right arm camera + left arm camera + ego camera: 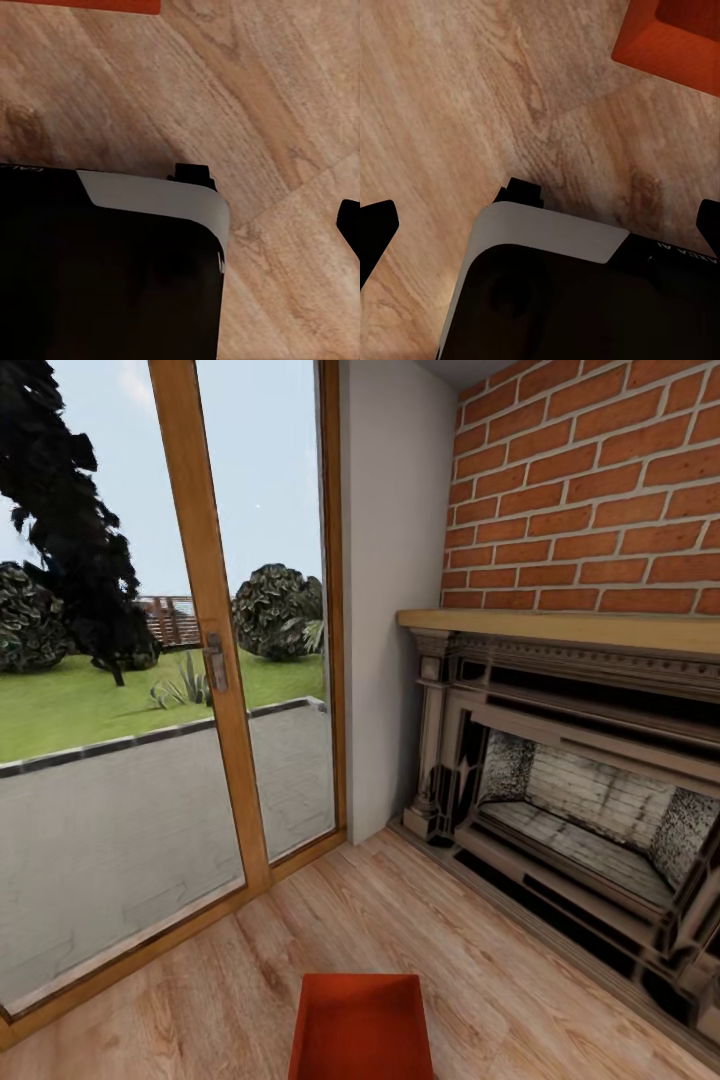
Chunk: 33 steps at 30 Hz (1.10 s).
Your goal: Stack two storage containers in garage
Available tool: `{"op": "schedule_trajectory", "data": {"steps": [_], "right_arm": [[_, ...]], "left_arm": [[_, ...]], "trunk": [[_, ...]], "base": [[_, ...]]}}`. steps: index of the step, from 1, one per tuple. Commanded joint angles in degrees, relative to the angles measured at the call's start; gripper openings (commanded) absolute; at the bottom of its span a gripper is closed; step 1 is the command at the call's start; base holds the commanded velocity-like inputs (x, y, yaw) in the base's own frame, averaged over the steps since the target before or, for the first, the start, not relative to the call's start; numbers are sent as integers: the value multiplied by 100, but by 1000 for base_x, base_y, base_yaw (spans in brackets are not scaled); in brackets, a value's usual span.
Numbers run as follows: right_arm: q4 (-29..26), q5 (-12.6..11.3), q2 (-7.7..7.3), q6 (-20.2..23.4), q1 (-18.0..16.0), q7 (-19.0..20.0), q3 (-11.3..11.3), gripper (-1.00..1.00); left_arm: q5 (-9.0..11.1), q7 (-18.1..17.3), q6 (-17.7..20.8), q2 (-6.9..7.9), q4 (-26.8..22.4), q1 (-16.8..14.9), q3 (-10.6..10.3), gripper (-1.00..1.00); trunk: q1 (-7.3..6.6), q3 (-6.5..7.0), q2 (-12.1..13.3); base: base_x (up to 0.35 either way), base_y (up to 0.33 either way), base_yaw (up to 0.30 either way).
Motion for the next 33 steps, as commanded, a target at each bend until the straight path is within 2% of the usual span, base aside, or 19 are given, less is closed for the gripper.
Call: {"op": "schedule_trajectory", "data": {"steps": [1, 33], "right_arm": [[17, -17, 3, -33, -8, 19, 38, 100], [17, -65, -2, -32, -8, -7, -14, 100]], "left_arm": [[37, 14, -15, 0, 2, -3, -37, 100], [46, 73, -15, -43, 18, -2, -46, 100]], "trunk": [[0, -8, -4], [0, -278, -4]], "base": [[0, 0, 0], [0, 0, 0]]}}
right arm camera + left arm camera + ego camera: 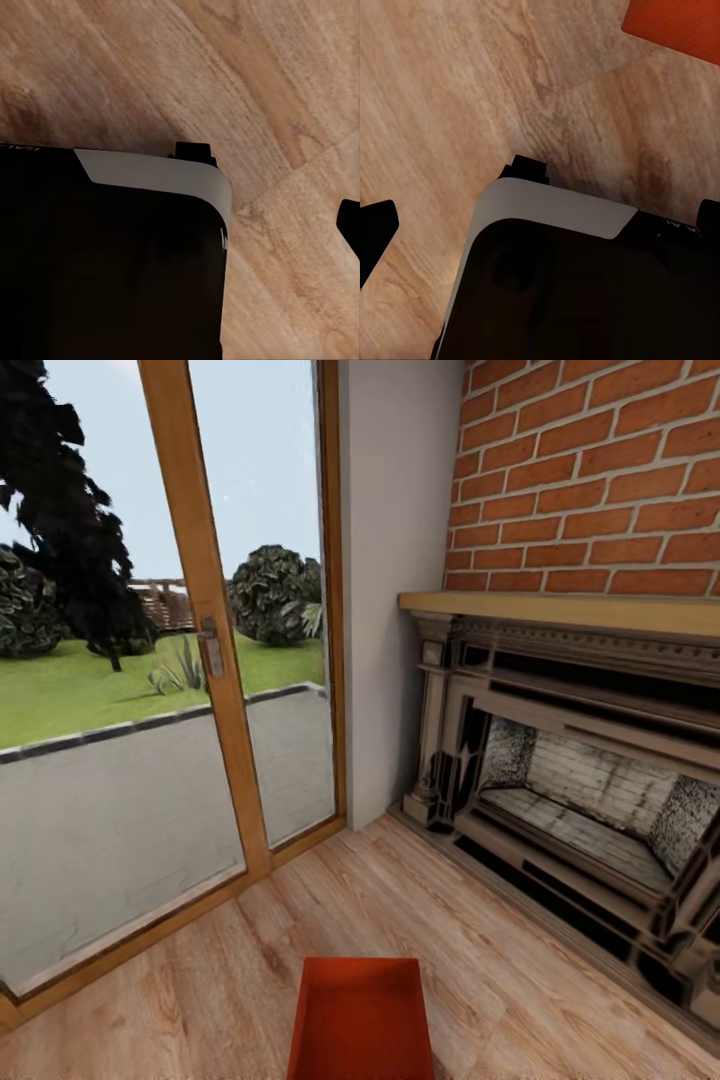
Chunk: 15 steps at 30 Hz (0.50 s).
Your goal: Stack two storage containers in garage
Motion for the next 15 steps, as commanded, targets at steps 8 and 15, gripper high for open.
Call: {"op": "schedule_trajectory", "data": {"steps": [8, 15], "right_arm": [[17, -24, -1, -34, -7, 17, 43, 100], [17, -24, -1, -34, -7, 17, 43, 100]], "left_arm": [[39, 28, -17, -3, -2, -4, -35, 100], [43, 54, -17, 1, 4, -6, -25, 100]], "trunk": [[0, -79, -4], [0, -143, -4]], "base": [[0, 0, 0], [0, 0, 0]]}}
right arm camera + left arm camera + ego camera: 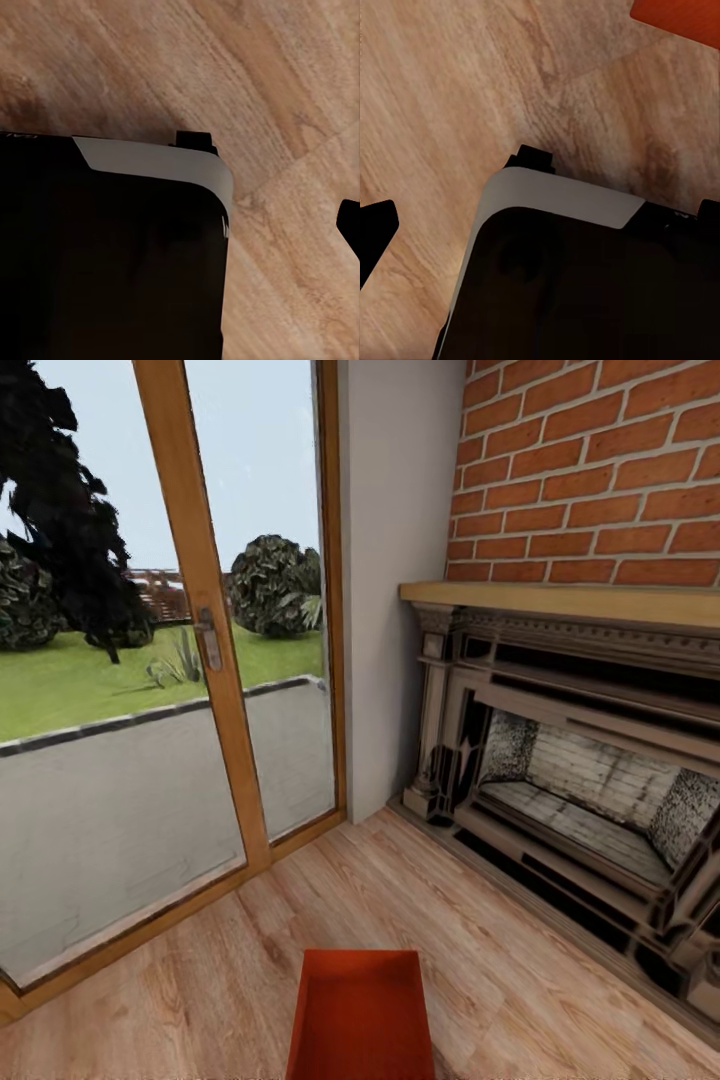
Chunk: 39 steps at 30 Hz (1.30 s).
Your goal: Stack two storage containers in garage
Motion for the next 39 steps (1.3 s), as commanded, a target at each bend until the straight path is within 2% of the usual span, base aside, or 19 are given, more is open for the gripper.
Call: {"op": "schedule_trajectory", "data": {"steps": [1, 39], "right_arm": [[17, -24, -1, -33, -7, 17, 43, 100], [-2, -22, -18, -50, -7, 17, 35, 100]], "left_arm": [[39, 20, -17, -3, 3, -3, -38, 100], [25, 13, -9, 3, 12, -1, -51, 100]], "trunk": [[0, -15, -3], [812, -1025, -1487]], "base": [[0, 0, 0], [0, 0, 0]]}}
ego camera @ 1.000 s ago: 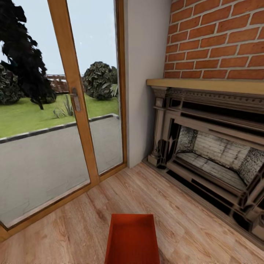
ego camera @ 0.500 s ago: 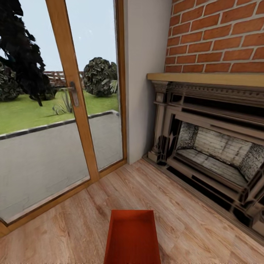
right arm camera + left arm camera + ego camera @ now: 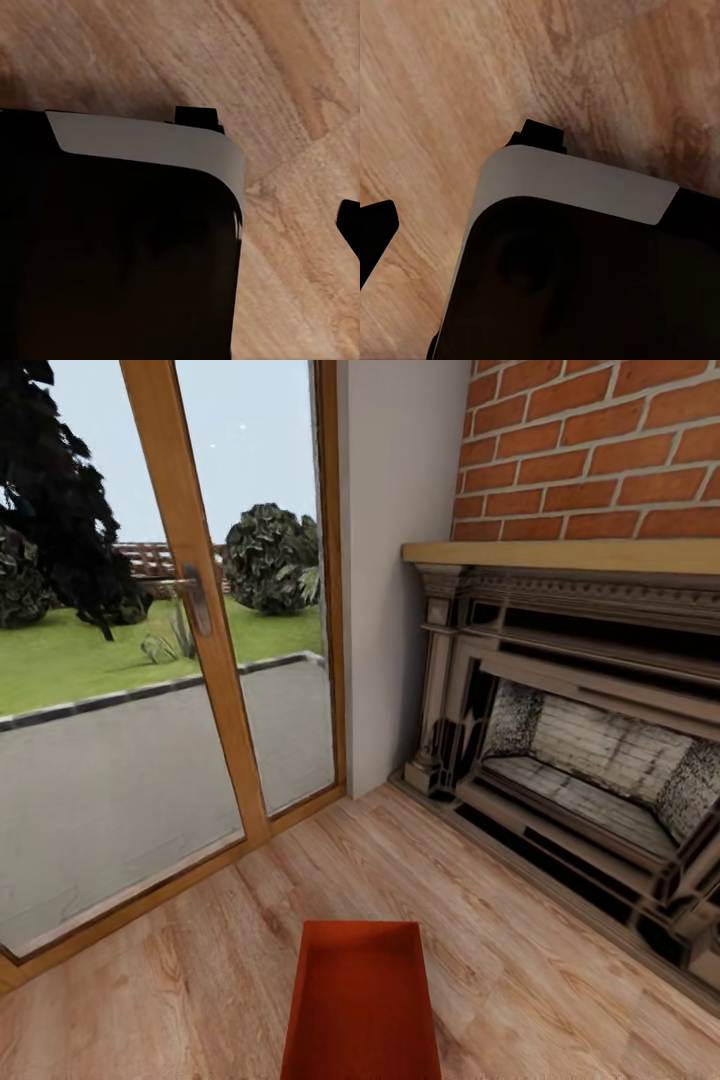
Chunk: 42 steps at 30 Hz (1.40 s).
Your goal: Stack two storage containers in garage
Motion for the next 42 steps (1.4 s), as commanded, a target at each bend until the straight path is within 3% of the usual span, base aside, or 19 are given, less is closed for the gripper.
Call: {"op": "schedule_trajectory", "data": {"steps": [1, 12, 26, 34, 36, 42], "right_arm": [[10, -24, -1, -31, -6, 17, 44, 100], [-102, -13, -11, 3, -6, 11, 42, 100], [-1222, -24, -76, 722, -6, -49, 25, 100], [-1850, -28, -42, 782, -6, -53, 10, 100], [-1893, -45, -31, 782, -6, -53, 9, 100], [-1876, -51, -28, 790, -6, -53, 15, 100]], "left_arm": [[39, 19, -17, -2, 3, -3, -40, 100], [39, 19, -19, 0, 3, -6, -42, 100], [39, 29, 11, 10, -19, -3, -30, 100], [23, 46, 58, 55, -493, -5, -39, 100], [18, 64, 290, 79, -1053, -3, -39, 100], [13, 469, 999, 89, -1772, -6, -38, 100]], "trunk": [[22, -33, -44], [264, -331, -485], [571, -711, -1047], [747, -929, -1368], [791, -984, -1448], [923, -1147, -1688]], "base": [[0, 0, 0], [0, 0, 0], [0, 0, 0], [0, 0, 0], [0, 0, 0], [0, 0, 0]]}}
